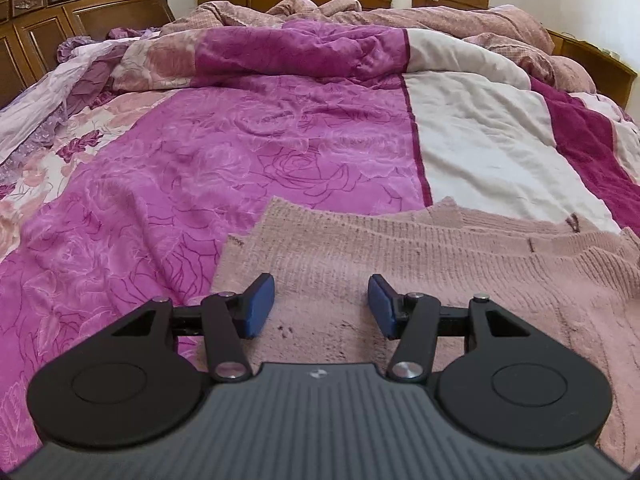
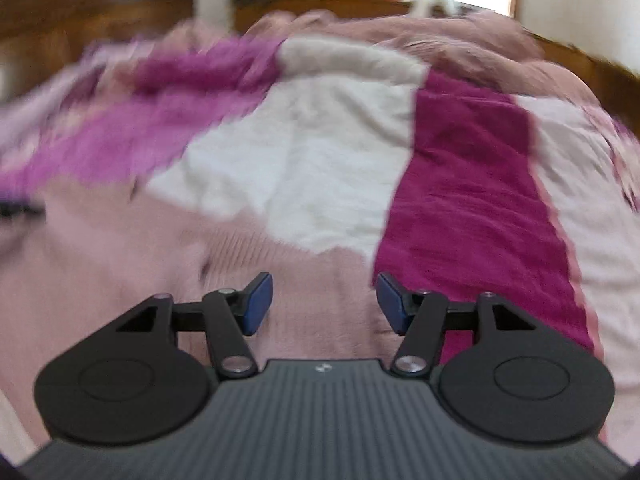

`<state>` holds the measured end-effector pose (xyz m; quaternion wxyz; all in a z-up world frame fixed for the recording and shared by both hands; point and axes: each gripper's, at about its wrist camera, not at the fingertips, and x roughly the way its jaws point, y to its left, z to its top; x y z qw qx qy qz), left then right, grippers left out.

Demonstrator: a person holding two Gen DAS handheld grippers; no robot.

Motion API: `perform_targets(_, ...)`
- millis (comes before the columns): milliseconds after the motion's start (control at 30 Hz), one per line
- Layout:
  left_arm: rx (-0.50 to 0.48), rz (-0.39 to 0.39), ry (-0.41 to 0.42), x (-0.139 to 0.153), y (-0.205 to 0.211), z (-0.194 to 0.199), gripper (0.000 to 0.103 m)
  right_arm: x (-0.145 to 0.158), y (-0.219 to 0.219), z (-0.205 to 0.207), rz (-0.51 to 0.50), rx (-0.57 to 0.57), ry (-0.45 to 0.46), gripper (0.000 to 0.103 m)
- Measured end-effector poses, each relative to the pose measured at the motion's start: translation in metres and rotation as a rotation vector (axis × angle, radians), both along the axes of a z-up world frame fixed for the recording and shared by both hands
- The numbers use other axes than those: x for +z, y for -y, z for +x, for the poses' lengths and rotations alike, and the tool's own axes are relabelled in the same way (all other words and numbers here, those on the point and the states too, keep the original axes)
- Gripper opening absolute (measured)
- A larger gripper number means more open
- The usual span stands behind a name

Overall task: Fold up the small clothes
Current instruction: 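Open the right gripper and withdraw it from the cardigan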

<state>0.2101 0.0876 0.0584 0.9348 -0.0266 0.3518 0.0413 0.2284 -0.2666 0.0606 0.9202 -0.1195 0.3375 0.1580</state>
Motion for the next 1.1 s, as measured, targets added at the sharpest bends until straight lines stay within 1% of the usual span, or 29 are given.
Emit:
perform_targets(33,-0.004,0.009,-0.002,-0.001,0.001,0.000,0.060,-0.005,-0.005,0.001,-0.037,0.012,-0.010,0.024)
perform_targets(67,-0.004,0.019,-0.004,-0.002,0.002,0.000,0.060,-0.006,-0.008,0.002,-0.051,0.020,-0.014,0.016)
perform_targets(100,-0.006,0.021,-0.005,-0.002,0.002,0.000,0.060,-0.004,-0.007,0.001,-0.040,0.009,-0.008,0.015)
perform_targets(167,-0.006,0.021,-0.003,-0.003,0.002,0.000,0.060,0.005,0.002,-0.002,0.028,-0.056,0.032,0.015)
perform_targets(233,-0.008,0.024,-0.001,-0.005,0.002,0.001,0.060,0.008,0.018,0.000,0.073,-0.189,0.064,0.015)
perform_targets(300,-0.010,0.030,-0.005,-0.007,0.001,0.002,0.060,0.002,0.033,0.006,0.090,-0.286,0.043,0.015)
perform_targets(367,-0.011,0.033,-0.008,-0.009,0.001,0.003,0.060,-0.003,0.041,0.009,0.123,-0.302,0.005,0.015)
perform_targets(467,-0.019,0.046,-0.005,-0.009,0.001,0.003,0.062,0.004,0.033,0.004,0.110,-0.276,0.012,0.018)
perform_targets(533,-0.017,0.044,-0.005,-0.008,0.001,0.003,0.062,0.012,0.025,-0.004,0.088,-0.277,0.034,0.028)
perform_targets(567,-0.017,0.040,-0.004,-0.007,0.001,0.002,0.062,0.015,0.022,-0.008,0.089,-0.271,0.058,0.028)
perform_targets(633,-0.019,0.030,0.002,-0.005,0.000,0.000,0.063,0.024,0.012,-0.015,0.113,-0.224,0.099,0.028)
perform_targets(667,-0.019,0.027,0.003,-0.004,0.000,-0.001,0.063,0.027,0.006,-0.018,0.136,-0.191,0.094,0.028)
perform_targets(700,-0.020,0.025,0.003,-0.004,0.000,-0.002,0.063,0.028,0.001,-0.018,0.164,-0.155,0.070,0.028)
perform_targets(767,-0.023,0.033,-0.001,-0.004,0.001,-0.003,0.063,0.022,-0.008,-0.012,0.212,-0.090,-0.011,0.028)
perform_targets(800,-0.024,0.039,-0.003,-0.005,0.001,-0.004,0.063,0.015,-0.013,-0.006,0.217,-0.075,-0.051,0.029)
perform_targets(833,-0.024,0.042,-0.004,-0.004,0.002,-0.005,0.063,0.005,-0.019,0.001,0.203,-0.082,-0.096,0.031)
perform_targets(867,-0.019,0.042,-0.006,-0.003,0.002,-0.006,0.063,-0.005,-0.024,0.006,0.185,-0.114,-0.126,0.032)
perform_targets(933,-0.011,0.029,-0.008,0.001,0.002,-0.011,0.063,-0.015,-0.024,0.009,0.215,-0.165,-0.097,0.033)
perform_targets(1000,-0.015,0.015,-0.013,0.007,0.002,-0.016,0.063,-0.009,-0.022,0.007,0.253,-0.217,-0.099,0.033)
perform_targets(1067,-0.024,0.008,-0.020,0.013,0.003,-0.023,0.063,0.002,-0.020,-0.004,0.281,-0.258,-0.075,0.040)
perform_targets(1100,-0.025,0.008,-0.027,0.016,0.003,-0.027,0.064,0.007,-0.020,-0.011,0.284,-0.269,-0.055,0.049)
